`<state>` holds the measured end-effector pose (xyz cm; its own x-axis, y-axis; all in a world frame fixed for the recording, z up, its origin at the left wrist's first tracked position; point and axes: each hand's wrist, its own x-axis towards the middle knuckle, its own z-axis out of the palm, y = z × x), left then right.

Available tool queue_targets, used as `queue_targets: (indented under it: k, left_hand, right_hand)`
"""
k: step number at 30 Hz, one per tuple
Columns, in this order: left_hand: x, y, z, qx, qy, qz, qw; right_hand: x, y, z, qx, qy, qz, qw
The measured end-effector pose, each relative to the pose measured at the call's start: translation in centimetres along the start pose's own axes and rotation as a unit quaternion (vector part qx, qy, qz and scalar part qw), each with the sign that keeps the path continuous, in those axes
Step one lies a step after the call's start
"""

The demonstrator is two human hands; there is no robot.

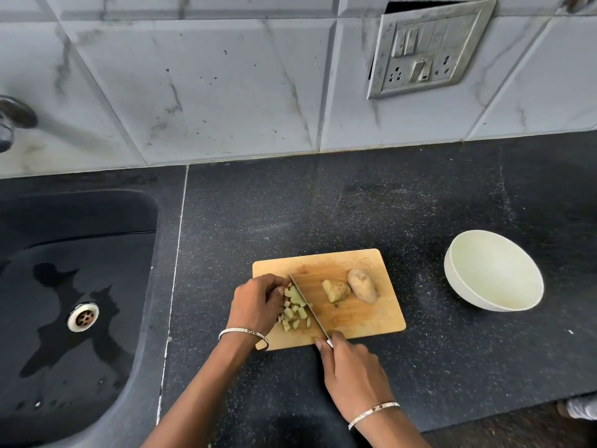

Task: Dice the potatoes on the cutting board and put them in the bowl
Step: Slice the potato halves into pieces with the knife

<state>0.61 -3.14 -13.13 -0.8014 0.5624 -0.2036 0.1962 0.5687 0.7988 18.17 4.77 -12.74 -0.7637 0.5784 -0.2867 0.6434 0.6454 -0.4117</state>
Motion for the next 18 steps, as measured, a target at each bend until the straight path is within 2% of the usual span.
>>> queue_targets:
  k: [6, 18]
  left_hand:
    - [-0.6, 0.4, 0.0, -0.041, -0.012, -0.017, 0.999]
    - [-1.2, 0.1, -0.7, -0.102, 0.022, -0.048, 0.993]
  right_hand:
    - [-0.3, 0.6, -0.4, 0.001, 0.023, -0.002, 1.0]
    - [-1.2, 0.6, -0.5, -0.012, 0.006, 0.0, 1.0]
